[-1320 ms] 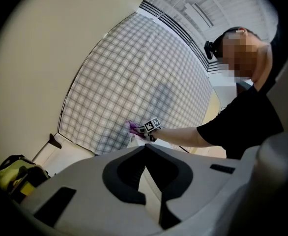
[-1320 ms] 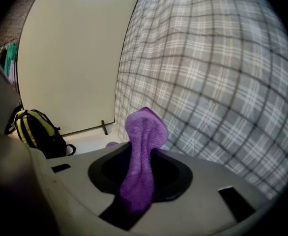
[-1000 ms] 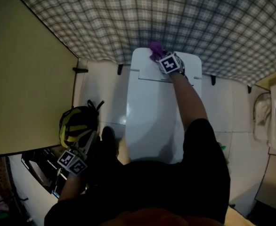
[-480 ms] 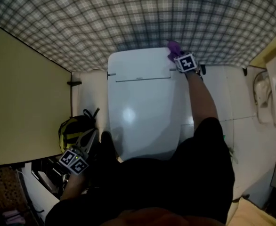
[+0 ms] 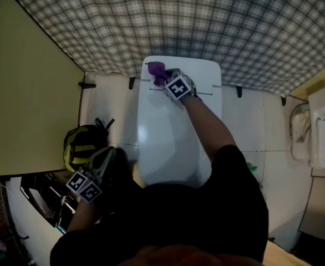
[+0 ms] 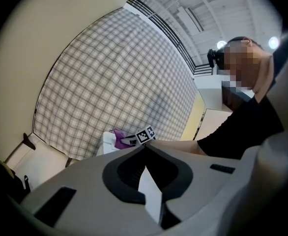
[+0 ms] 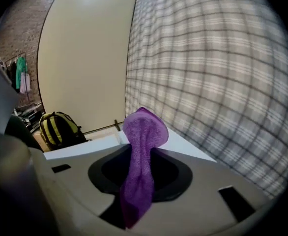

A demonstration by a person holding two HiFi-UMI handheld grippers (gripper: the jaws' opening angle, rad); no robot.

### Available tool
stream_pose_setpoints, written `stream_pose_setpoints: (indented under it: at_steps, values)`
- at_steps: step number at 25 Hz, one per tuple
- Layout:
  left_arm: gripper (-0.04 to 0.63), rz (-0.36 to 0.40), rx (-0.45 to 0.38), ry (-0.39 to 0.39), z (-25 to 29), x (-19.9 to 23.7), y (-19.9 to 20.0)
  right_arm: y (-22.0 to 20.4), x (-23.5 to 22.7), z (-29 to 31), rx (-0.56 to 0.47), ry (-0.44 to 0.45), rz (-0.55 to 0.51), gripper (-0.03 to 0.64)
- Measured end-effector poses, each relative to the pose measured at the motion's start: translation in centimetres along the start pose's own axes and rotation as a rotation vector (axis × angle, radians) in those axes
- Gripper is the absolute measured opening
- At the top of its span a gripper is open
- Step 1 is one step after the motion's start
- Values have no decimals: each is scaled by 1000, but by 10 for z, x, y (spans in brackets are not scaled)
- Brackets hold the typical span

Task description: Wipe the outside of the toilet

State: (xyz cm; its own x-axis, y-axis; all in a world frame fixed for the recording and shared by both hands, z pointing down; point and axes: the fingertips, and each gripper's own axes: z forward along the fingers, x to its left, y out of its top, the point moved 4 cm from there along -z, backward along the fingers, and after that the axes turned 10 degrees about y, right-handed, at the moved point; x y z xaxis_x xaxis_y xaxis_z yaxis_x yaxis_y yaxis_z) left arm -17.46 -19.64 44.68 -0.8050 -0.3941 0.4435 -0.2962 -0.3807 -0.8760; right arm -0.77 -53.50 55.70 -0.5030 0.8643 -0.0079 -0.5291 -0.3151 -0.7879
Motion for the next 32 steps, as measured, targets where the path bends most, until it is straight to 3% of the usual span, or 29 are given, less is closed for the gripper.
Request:
stream_pose_setpoints:
  at_steps: [5,11,15,18,23,26,29,32]
  values:
    - [-8,0,-45,28,-39,36,4,17,37,66,98,6,-29,114]
    - [-8,6,-62,34,-49,58,3,5,24,65,194,-23,-46,114]
    - [-8,42,-73,35,-42,58,6,-26,4,28,202,-24,17,114]
    - [-8,92,-81,25,-23,54,19,-63,-28,-20,228,-81,69,114]
    - [-8,225,-116,11,38,52,61,-133,-82,-110,257,-194,172,114]
    - [-8,253,-144,5,81,47,86,-169,-107,-155,260,-235,237,114]
    - [-8,263,-158,20,118,47,99,-179,-117,-176,231,-242,254,114]
    - [-8,296,-146,36,141,47,100,-153,-104,-172,178,-226,200,112]
